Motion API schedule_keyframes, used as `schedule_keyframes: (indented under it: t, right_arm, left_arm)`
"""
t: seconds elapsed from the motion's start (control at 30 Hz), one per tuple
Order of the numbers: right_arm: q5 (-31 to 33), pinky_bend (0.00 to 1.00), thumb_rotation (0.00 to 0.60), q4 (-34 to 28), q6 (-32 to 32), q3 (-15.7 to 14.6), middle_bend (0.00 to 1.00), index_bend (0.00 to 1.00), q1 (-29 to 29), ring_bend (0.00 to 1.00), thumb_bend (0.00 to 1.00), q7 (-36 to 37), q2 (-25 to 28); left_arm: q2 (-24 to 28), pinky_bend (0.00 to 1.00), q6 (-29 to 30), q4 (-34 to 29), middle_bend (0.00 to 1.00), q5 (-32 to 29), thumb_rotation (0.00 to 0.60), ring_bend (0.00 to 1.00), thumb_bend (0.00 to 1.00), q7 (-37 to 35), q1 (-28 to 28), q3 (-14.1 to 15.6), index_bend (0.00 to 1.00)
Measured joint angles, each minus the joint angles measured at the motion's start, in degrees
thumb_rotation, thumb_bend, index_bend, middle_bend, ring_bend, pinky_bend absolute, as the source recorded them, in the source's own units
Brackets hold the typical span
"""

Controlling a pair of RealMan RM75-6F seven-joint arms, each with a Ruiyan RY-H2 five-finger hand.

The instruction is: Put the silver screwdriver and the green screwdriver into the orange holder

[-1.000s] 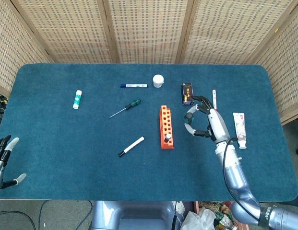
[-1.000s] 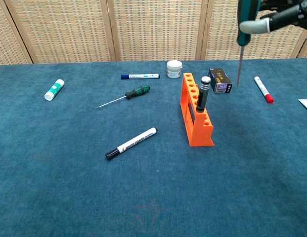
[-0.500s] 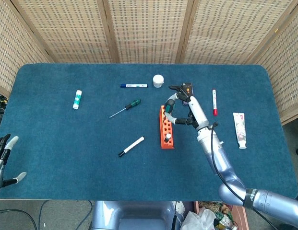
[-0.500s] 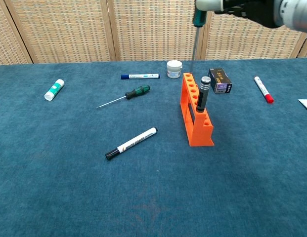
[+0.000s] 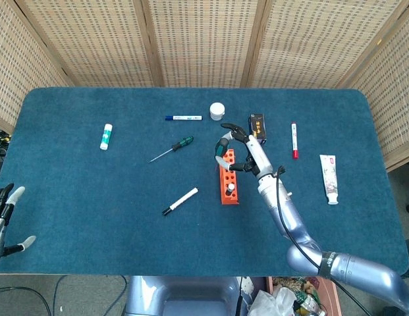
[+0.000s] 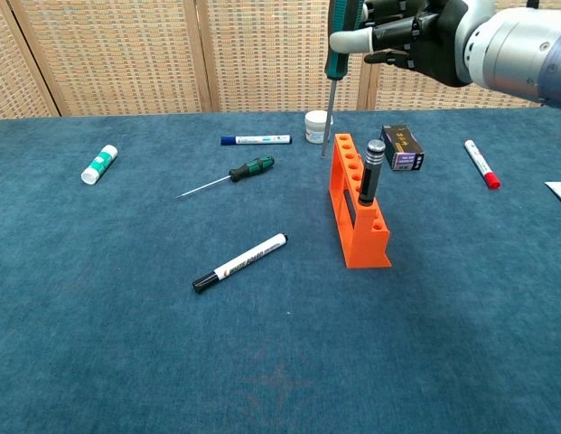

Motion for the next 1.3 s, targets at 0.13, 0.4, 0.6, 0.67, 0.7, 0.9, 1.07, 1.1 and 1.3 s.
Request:
schedule_keyframes:
  t: [0.13, 0.4, 0.6, 0.67, 0.7, 0.9, 1.07, 1.1, 1.3]
  right_arm:
    - [0.54, 0.01, 0.6, 0.69, 0.22, -0.14, 0.13, 0.68, 0.32, 0.0, 0.43, -0.21, -0.5]
    - [0.78, 0.01, 0.6, 2.08, 0.26, -0.18, 0.13, 0.68, 0.49, 0.0, 0.43, 0.08, -0.69]
    - [0.72, 0.01, 0.6, 2.66, -0.16, -0.18, 0.13, 0.68, 0.19, 0.0, 0.43, 0.92, -0.26]
    - [0.62, 0.01, 0.6, 2.81, -0.35, -0.2, 0.13, 0.68, 0.0, 0.0, 0.43, 1.29, 0.0]
    - [0.58, 0.01, 0.6, 2.86, -0.42, -0.22, 0.13, 0.68, -0.08, 0.0, 0.43, 1.43, 0.1]
    - [0.26, 0.01, 0.6, 3.55, -1.02, -0.63, 0.13, 0.69, -0.45, 0.0, 0.43, 2.17, 0.4]
    - [-0.03, 0.01, 0.6, 4.05, -1.27, -0.96, 0.13, 0.69, -0.59, 0.0, 0.43, 2.52, 0.38]
    - [-0.05, 0.01, 0.6, 4.15, -1.3, -1.01, 0.13, 0.69, -0.62, 0.0, 0.43, 2.58, 0.38]
    - [-0.24, 0.01, 0.6, 4.7, -1.53, -1.25, 0.13, 0.69, -0.74, 0.0, 0.43, 2.97, 0.25]
  left_arm:
    - [0.12, 0.0, -0.01, -0.02, 0.0, -0.11, 0.6, 0.0, 0.0, -0.29, 0.0, -0.04, 0.0]
    - [0.22, 0.0, -0.11, 0.02, 0.0, -0.23, 0.6, 0.0, 0.0, -0.51, -0.05, -0.05, 0.0]
    - [0.13, 0.0, -0.11, 0.06, 0.0, -0.34, 0.6, 0.0, 0.0, -0.35, -0.04, -0.06, 0.0]
    - [0.08, 0.0, -0.25, 0.07, 0.0, -0.39, 0.6, 0.0, 0.0, -0.24, -0.1, -0.06, 0.0]
    - [0.04, 0.0, -0.29, 0.08, 0.0, -0.42, 0.6, 0.0, 0.0, -0.16, -0.12, -0.05, 0.0]
    - [-0.2, 0.0, -0.3, 0.03, 0.0, -0.35, 0.6, 0.0, 0.0, 0.44, -0.17, 0.03, 0.0]
    - [-0.24, 0.0, -0.33, 0.03, 0.0, -0.48, 0.6, 0.0, 0.0, 0.44, -0.17, -0.01, 0.0]
    - [-0.24, 0.0, -0.35, 0.05, 0.0, -0.47, 0.6, 0.0, 0.0, 0.44, -0.18, 0.01, 0.0]
    - [-0.26, 0.0, -0.38, 0.09, 0.0, -0.44, 0.6, 0.0, 0.0, 0.38, -0.21, 0.03, 0.0]
